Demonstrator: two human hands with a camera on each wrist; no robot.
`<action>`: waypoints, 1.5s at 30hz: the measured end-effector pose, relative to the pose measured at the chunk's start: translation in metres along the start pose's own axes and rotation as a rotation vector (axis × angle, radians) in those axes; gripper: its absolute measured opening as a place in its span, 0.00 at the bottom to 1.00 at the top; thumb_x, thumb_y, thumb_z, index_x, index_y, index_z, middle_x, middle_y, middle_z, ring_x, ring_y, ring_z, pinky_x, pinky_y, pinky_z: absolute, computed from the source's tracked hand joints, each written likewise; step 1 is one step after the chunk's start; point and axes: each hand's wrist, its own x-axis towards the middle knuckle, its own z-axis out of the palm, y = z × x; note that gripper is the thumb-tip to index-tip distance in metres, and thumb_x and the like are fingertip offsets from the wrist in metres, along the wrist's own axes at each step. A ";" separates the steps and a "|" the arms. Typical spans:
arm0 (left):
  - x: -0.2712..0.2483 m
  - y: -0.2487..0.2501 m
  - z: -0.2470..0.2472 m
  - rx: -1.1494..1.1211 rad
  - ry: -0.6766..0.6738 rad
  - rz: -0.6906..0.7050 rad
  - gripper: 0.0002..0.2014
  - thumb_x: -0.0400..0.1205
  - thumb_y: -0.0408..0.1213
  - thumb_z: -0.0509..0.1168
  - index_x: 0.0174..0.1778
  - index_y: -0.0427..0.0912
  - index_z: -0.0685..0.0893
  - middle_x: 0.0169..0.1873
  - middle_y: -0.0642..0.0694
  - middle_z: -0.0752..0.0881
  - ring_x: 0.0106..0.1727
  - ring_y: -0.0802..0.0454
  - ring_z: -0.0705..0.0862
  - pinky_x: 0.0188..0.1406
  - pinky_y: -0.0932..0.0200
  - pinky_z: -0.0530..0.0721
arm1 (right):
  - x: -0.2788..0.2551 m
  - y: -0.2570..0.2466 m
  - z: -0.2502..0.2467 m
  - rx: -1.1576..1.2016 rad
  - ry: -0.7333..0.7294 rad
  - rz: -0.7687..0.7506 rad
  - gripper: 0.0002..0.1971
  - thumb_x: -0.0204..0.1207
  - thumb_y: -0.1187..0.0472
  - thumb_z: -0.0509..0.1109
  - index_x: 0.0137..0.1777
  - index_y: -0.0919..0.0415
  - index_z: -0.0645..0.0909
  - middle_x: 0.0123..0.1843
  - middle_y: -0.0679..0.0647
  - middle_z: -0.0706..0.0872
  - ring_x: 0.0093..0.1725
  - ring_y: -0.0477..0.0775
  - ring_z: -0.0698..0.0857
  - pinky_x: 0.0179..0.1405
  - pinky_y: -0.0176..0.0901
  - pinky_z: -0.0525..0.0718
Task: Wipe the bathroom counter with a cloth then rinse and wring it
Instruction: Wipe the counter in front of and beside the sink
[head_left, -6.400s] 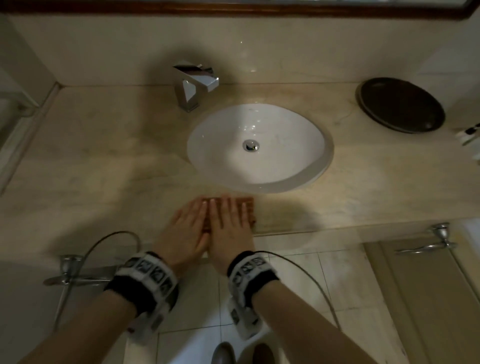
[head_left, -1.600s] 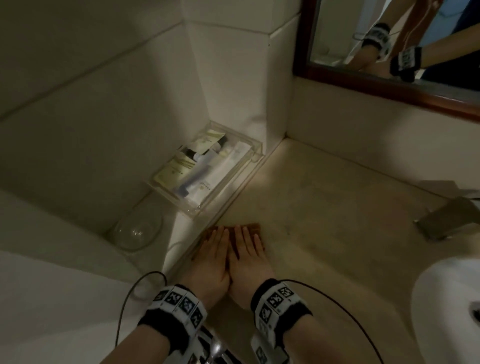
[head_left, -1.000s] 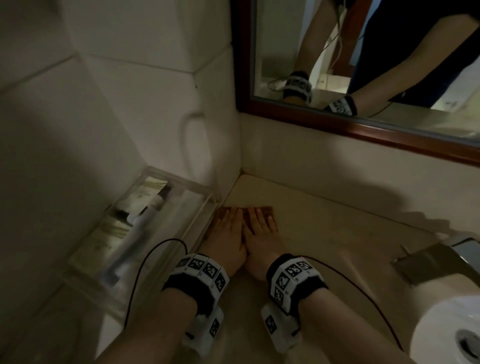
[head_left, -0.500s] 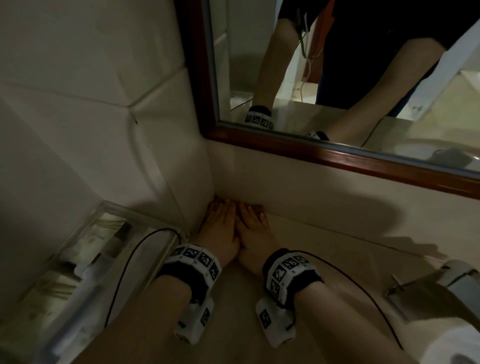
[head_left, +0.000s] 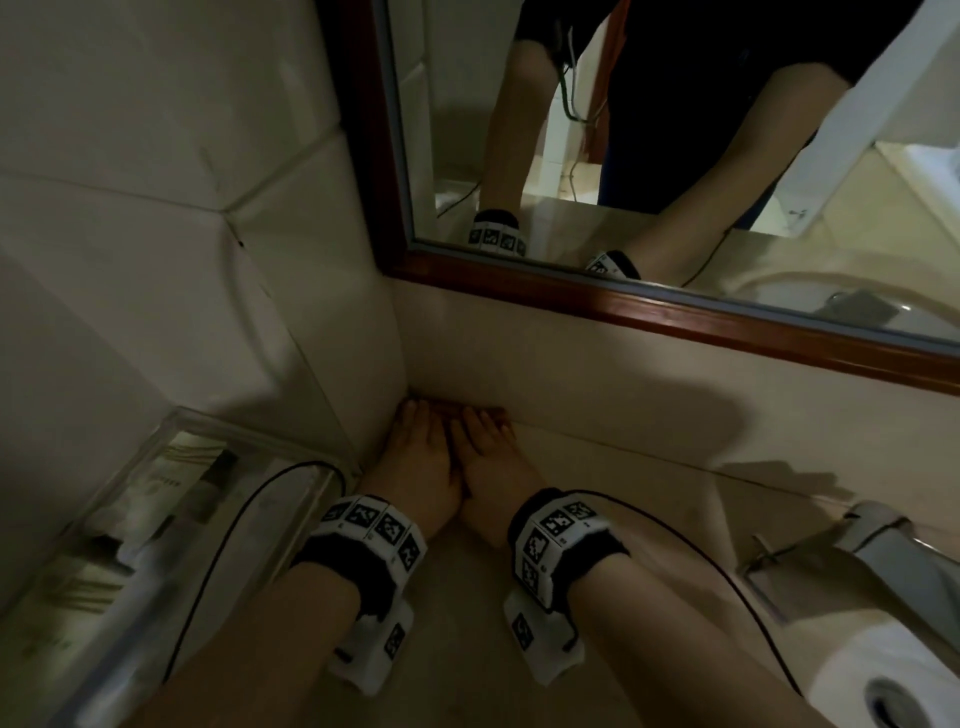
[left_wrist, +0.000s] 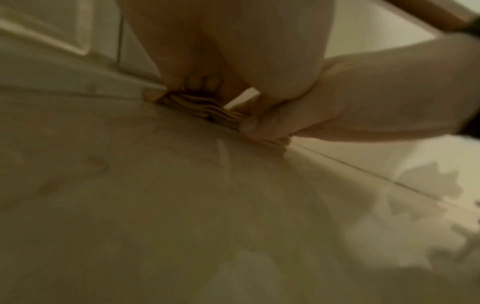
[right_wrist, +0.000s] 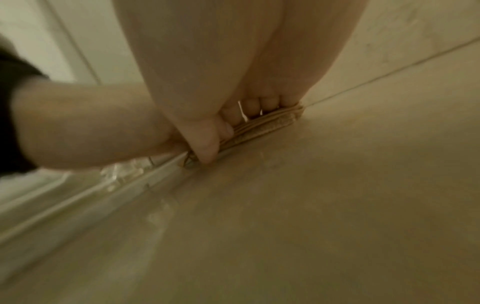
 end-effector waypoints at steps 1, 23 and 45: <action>0.005 -0.003 0.004 -0.025 -0.019 -0.013 0.47 0.68 0.48 0.21 0.82 0.29 0.51 0.80 0.25 0.56 0.81 0.29 0.51 0.79 0.33 0.40 | 0.000 0.000 -0.002 0.009 -0.006 0.007 0.36 0.82 0.59 0.57 0.85 0.63 0.44 0.86 0.63 0.44 0.85 0.61 0.44 0.83 0.53 0.37; -0.006 0.098 -0.037 -0.315 0.130 0.026 0.33 0.85 0.48 0.52 0.82 0.32 0.56 0.82 0.33 0.54 0.83 0.38 0.51 0.83 0.46 0.50 | -0.071 0.069 -0.008 0.025 0.021 0.290 0.38 0.80 0.52 0.60 0.86 0.53 0.46 0.86 0.60 0.46 0.85 0.61 0.44 0.80 0.50 0.35; -0.012 0.167 -0.038 -0.260 -0.057 0.152 0.35 0.86 0.54 0.44 0.83 0.34 0.44 0.84 0.39 0.43 0.84 0.44 0.39 0.82 0.51 0.38 | -0.150 0.089 -0.027 0.050 -0.073 0.473 0.39 0.81 0.55 0.60 0.86 0.59 0.42 0.86 0.60 0.38 0.85 0.61 0.38 0.80 0.50 0.34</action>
